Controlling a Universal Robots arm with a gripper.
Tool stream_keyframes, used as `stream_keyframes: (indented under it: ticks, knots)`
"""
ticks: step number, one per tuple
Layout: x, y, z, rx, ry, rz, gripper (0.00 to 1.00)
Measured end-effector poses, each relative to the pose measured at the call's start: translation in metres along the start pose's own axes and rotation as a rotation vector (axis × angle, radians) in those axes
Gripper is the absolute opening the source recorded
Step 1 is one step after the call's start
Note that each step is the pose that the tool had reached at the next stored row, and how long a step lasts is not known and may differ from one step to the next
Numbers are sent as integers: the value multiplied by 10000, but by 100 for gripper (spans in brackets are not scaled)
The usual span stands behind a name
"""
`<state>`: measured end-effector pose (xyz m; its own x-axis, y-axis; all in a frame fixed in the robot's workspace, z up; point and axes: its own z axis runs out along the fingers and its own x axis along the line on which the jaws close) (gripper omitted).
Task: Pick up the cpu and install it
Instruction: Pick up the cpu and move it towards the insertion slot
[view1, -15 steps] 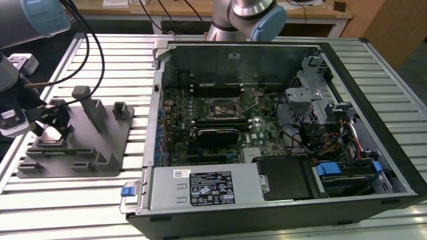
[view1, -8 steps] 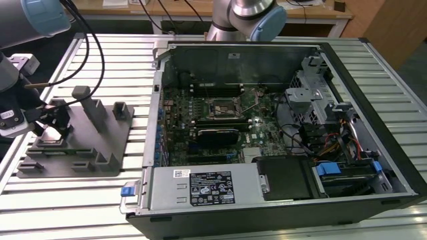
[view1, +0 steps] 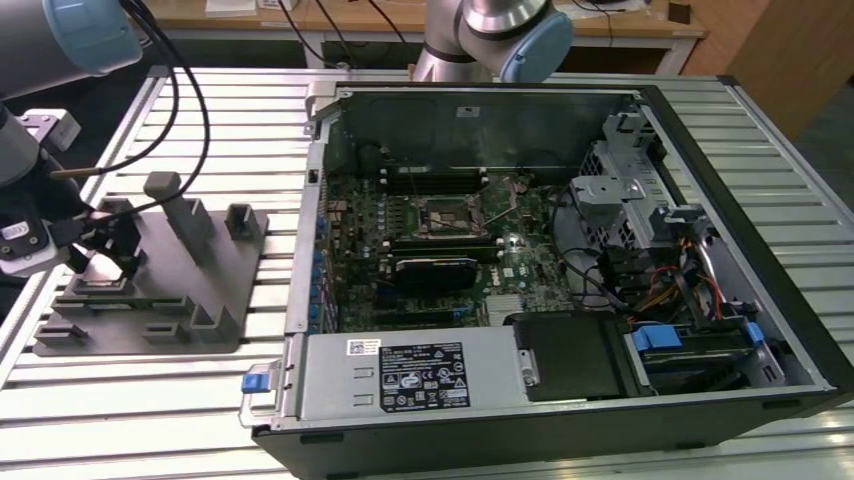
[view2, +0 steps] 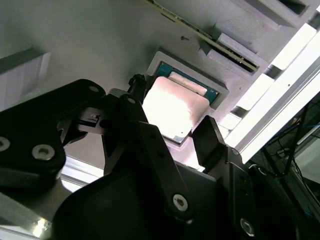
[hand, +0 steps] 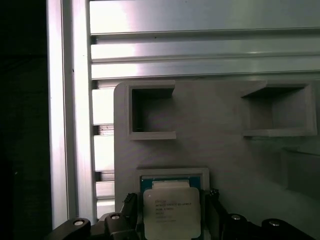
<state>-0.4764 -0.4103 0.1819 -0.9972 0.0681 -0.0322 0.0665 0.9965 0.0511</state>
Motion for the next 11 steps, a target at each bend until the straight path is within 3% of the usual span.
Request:
stream_keyframes:
  ticks: [11]
  knots:
    - [0,-1,7,0,-1,1,65]
